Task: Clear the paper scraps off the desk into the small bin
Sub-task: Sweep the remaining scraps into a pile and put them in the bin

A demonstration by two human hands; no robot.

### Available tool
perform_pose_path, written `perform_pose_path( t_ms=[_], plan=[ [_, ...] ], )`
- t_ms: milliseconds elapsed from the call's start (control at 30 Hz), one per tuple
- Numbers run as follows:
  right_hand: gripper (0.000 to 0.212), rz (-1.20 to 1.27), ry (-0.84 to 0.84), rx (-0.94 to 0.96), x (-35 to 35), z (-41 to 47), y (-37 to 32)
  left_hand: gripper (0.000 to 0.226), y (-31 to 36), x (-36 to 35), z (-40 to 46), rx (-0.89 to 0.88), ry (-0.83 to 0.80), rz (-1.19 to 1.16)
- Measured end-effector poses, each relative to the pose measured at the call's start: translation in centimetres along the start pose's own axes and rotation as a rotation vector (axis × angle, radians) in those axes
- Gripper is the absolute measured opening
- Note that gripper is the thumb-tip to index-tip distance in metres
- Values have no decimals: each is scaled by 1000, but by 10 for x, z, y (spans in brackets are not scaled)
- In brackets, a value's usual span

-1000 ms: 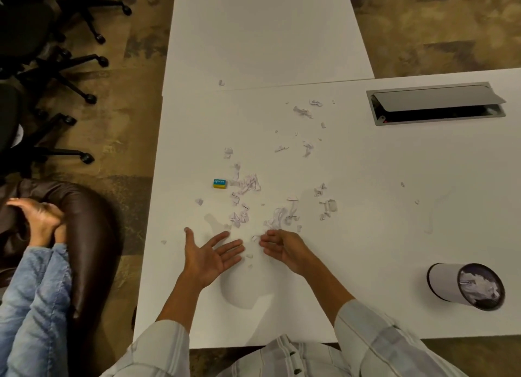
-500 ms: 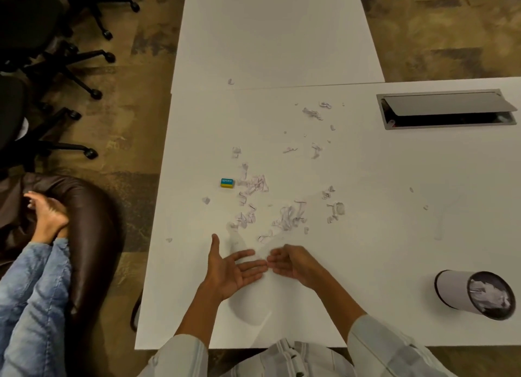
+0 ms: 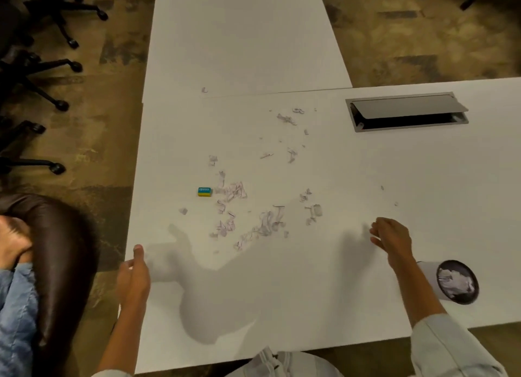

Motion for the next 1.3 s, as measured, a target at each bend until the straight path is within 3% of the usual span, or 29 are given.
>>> perform_pose_path(
  t_ms=[133,333,433,600,667,800,933,1100,1300],
  plan=[
    [53,-367,138,-11,42,38,3,76,9,-12,12,-18,-65,52],
    [32,-599,160,118,12,43,-8,79,35,-56,17,-97,-144,56],
    [28,-666,60,305,-43,13,-17,74,52,-85,3,-104,-213,13],
    [28,-599,-288,492,-132,-33,-27,51,77,-125,-39,-166,-473,-215],
    [35,-506,-281,463,-131,-30,-32,48,80,-125,-42,-240,-422,-235],
    [36,-407,22,373,-58,19,-42,56,72,-91,-13,-343,-46,-58],
    [40,-506,246,221,33,87,-38,77,51,-52,34,-176,143,133],
    [44,-625,173,149,46,116,-36,78,57,-55,43,-42,59,192],
    [40,-631,11,422,-66,62,-62,68,106,-102,12,-184,-94,-6]
  ],
)
Point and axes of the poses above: each hand's wrist, its own z-axis towards the middle knuckle, its own x-axis out of the back of the hand, y = z × x, the point moved 2 cm from there along z, towards the middle knuckle, and after that the axes turned 1 degree about -y, right-handed, at the moved point
